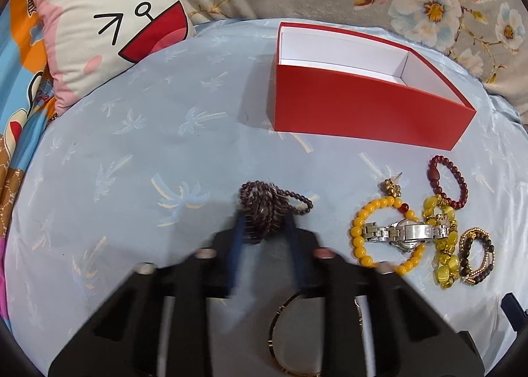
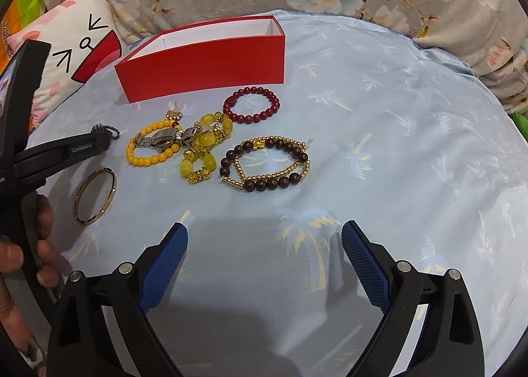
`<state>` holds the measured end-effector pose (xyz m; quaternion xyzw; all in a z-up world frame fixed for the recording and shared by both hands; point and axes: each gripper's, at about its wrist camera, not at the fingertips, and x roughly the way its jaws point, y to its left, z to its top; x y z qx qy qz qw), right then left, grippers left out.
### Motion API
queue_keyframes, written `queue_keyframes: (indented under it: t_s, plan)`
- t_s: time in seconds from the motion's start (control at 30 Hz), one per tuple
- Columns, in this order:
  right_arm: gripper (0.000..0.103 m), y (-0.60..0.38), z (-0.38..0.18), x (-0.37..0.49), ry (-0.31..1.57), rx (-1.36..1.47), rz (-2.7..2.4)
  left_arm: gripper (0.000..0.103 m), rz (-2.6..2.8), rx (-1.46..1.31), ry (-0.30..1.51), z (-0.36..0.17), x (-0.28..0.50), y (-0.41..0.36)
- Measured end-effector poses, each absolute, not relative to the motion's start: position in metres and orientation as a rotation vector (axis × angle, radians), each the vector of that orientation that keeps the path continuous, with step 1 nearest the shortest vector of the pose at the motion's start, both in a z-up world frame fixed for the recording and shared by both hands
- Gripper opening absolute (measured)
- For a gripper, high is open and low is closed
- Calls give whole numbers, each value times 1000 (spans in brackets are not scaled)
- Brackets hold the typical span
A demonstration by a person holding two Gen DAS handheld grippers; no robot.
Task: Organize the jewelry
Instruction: 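Grasp the purple beaded bow bracelet with left tool while right tool grasps the dark-and-gold bead bracelet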
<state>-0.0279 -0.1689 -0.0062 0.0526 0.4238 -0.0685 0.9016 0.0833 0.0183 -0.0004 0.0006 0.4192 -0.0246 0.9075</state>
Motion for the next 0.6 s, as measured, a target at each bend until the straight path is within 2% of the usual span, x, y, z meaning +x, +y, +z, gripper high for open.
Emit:
queue_keyframes:
  t_s: [0.13, 0.3, 0.43, 0.6]
  plan:
    - [80, -175, -7, -27, 886, 146, -135, 12, -63, -17, 850, 6, 77, 31]
    - [64, -184, -2, -20, 890, 164, -146, 12, -72, -11, 841, 10, 60, 41]
    - [48, -191, 4, -9, 886, 179, -146, 12, -73, -27, 847, 6, 51, 47]
    - [35, -197, 3, 8, 893, 190, -151, 12, -63, -30, 838, 3, 47, 50]
